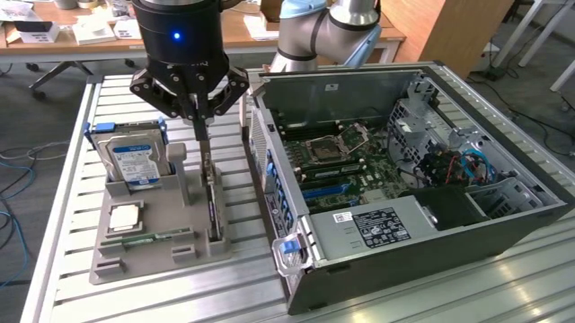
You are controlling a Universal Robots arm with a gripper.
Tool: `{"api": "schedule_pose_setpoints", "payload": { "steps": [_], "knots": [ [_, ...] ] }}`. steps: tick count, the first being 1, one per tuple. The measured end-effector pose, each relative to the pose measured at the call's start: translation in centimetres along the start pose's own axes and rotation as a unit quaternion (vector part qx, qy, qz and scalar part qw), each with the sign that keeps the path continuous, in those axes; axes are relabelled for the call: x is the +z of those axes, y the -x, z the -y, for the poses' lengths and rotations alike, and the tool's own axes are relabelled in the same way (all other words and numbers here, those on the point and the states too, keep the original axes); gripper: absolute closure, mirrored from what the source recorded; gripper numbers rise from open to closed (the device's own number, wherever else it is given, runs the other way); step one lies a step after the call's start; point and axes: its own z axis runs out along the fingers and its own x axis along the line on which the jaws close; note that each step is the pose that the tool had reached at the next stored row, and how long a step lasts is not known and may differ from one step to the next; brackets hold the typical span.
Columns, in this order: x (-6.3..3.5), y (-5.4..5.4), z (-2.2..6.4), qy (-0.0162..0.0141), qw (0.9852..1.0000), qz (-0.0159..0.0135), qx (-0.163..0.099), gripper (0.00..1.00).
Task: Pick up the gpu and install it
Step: 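Pick up the gpu and move the gpu toward the slot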
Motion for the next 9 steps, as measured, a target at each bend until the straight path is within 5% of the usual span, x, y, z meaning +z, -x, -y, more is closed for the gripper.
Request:
{"api": "schedule_pose_setpoints", "payload": {
  "steps": [9],
  "knots": [
    [0.0, 0.0, 0.0, 0.0, 1.0, 0.0, 0.0, 0.89]
  ]
}}
